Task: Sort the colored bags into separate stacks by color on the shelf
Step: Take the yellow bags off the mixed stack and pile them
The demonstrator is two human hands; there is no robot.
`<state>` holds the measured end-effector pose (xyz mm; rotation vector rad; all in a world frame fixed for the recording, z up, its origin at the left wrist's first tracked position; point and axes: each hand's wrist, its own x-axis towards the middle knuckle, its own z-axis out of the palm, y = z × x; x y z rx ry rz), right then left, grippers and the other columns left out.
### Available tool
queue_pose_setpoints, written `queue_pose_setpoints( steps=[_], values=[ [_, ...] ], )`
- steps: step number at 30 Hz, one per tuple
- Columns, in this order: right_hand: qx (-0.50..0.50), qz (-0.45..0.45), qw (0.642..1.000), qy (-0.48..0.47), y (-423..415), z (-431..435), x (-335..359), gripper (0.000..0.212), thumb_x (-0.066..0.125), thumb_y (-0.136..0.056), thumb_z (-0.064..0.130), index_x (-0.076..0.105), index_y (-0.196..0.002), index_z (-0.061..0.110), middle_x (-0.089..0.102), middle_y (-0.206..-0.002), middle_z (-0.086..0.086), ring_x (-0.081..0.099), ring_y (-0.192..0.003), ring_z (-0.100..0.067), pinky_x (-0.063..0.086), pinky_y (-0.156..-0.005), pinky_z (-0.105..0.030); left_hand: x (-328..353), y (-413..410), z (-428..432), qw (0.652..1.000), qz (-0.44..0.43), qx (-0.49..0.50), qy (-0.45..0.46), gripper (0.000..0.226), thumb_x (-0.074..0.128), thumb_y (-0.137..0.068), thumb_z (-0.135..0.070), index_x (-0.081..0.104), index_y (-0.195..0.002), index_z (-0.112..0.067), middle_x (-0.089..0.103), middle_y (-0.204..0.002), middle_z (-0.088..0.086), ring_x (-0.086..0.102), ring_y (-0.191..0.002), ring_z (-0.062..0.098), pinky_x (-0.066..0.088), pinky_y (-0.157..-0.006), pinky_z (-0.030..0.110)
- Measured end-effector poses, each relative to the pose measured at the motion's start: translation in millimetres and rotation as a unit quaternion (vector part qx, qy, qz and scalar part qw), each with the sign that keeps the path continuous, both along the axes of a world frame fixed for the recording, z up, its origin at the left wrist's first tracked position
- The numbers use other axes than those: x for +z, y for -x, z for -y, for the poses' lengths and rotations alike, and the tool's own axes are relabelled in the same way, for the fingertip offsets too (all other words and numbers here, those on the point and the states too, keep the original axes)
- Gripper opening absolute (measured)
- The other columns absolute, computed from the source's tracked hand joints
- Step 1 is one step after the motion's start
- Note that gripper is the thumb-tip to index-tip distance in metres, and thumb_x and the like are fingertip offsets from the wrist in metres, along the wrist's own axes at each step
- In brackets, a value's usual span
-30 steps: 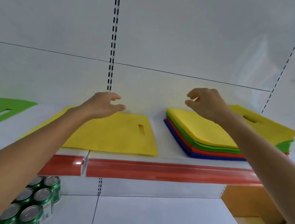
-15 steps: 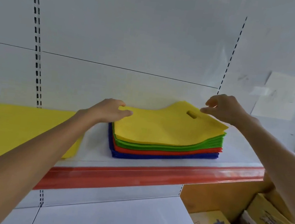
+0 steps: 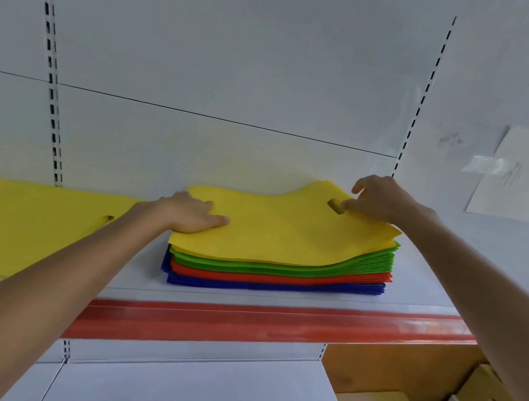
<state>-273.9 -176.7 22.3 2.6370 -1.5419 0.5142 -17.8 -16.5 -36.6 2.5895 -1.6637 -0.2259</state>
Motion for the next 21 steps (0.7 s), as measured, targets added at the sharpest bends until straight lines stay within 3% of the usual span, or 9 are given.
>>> queue_pose_setpoints(
  steps=[6,9,14,18,21],
  values=[
    [-0.010,-0.032,0.999,-0.004,-5,0,-6,0.054,0.057,-0.087,0.049,0.059,-0.118,0.005,0.059,-0.118,-0.012,0.056,-0.107,-0.031,0.046,-0.084,-0.037,-3,-2,3,0.998,0.061,0.008,-0.016,0.071,0.015,-0.091,-0.064,0.009,-0.150,-0.024,0.006,-0.156,0.015,0.005,-0.143,0.033,0.011,-0.115,0.049],
    [-0.013,-0.032,0.999,0.005,-5,-1,-8,0.054,0.054,-0.088,0.052,0.058,-0.117,0.006,0.059,-0.117,-0.011,0.056,-0.105,-0.030,0.043,-0.075,-0.034,-3,-3,3,0.998,0.069,0.000,0.000,0.072,0.017,-0.092,-0.063,0.022,-0.147,-0.018,0.016,-0.154,0.012,0.012,-0.141,0.033,0.017,-0.113,0.049],
    [-0.001,-0.024,0.998,0.053,-5,-4,-9,0.051,0.055,-0.088,0.052,0.059,-0.117,0.011,0.061,-0.113,-0.010,0.058,-0.100,-0.030,0.042,-0.070,-0.032,-1,1,-6,0.989,0.036,-0.038,0.139,0.058,0.041,-0.091,-0.055,0.057,-0.120,-0.007,0.049,-0.131,0.008,0.042,-0.121,0.029,0.038,-0.098,0.040],
    [0.009,-0.019,0.996,0.087,-5,-8,-8,0.051,0.059,-0.087,0.046,0.053,-0.127,0.016,0.057,-0.122,-0.009,0.055,-0.107,-0.031,0.041,-0.074,-0.034,1,9,-10,0.977,0.009,-0.038,0.210,0.053,0.055,-0.090,-0.038,0.047,-0.135,-0.010,0.037,-0.143,0.010,0.032,-0.132,0.025,0.028,-0.104,0.031],
    [0.024,-0.006,0.996,0.086,-5,-10,-8,0.049,0.062,-0.086,0.040,0.052,-0.127,0.016,0.057,-0.122,-0.008,0.055,-0.108,-0.030,0.041,-0.076,-0.034,1,8,-11,0.957,-0.031,-0.005,0.290,0.043,0.063,-0.086,-0.020,0.055,-0.127,-0.012,0.041,-0.140,0.013,0.036,-0.130,0.025,0.030,-0.101,0.028]
  ],
)
